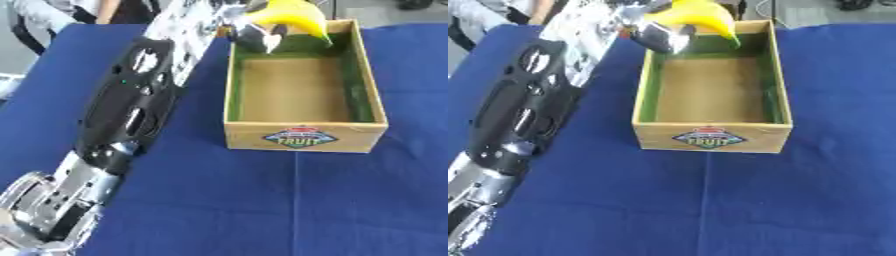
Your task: Pick up objects on the table and place them in the box.
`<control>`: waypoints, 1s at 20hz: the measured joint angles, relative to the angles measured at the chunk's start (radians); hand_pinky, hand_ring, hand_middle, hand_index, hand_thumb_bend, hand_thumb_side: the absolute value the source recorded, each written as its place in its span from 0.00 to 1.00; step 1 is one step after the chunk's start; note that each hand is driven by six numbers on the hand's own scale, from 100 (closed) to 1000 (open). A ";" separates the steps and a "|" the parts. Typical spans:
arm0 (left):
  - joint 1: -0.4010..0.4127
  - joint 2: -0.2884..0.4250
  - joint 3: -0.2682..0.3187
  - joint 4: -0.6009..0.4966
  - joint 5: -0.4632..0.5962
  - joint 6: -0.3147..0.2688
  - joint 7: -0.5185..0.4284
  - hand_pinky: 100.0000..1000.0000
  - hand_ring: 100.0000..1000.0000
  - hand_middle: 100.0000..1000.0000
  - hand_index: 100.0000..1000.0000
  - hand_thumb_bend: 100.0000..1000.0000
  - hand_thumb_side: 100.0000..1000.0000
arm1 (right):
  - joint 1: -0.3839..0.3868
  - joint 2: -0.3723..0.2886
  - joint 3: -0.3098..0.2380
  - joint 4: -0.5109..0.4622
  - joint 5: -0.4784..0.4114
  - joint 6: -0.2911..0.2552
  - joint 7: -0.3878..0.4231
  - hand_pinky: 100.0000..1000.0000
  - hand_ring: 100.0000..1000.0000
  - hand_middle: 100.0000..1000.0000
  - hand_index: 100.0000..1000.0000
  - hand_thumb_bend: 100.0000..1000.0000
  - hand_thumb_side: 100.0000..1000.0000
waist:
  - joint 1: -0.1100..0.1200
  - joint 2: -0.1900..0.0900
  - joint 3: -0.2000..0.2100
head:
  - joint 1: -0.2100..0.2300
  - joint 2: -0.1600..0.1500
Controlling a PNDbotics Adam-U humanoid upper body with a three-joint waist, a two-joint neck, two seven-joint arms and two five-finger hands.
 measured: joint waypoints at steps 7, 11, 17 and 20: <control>0.009 -0.048 -0.010 0.059 -0.029 -0.001 0.019 0.39 0.49 0.42 0.63 0.00 0.35 | -0.003 0.003 0.001 0.000 -0.001 -0.001 0.005 0.80 0.72 0.74 0.94 0.00 1.00 | 0.001 0.006 -0.007 | 0.006 -0.001; 0.013 -0.062 -0.015 0.099 -0.057 -0.004 0.029 0.41 0.51 0.43 0.64 0.00 0.36 | -0.009 0.009 0.005 0.000 -0.002 -0.002 0.006 0.80 0.72 0.74 0.94 0.00 1.00 | 0.003 0.007 -0.013 | 0.007 -0.002; 0.018 -0.073 -0.019 0.152 -0.090 -0.018 0.034 0.47 0.56 0.48 0.69 0.00 0.39 | -0.011 0.009 0.005 0.000 -0.004 -0.002 0.006 0.80 0.72 0.74 0.94 0.00 1.00 | 0.006 0.012 -0.019 | 0.007 -0.005; 0.021 -0.080 -0.022 0.175 -0.108 -0.031 0.020 0.51 0.61 0.54 0.79 0.00 0.42 | -0.011 0.009 0.005 0.000 -0.004 -0.002 0.006 0.80 0.72 0.74 0.94 0.00 1.00 | 0.006 0.013 -0.019 | 0.006 -0.005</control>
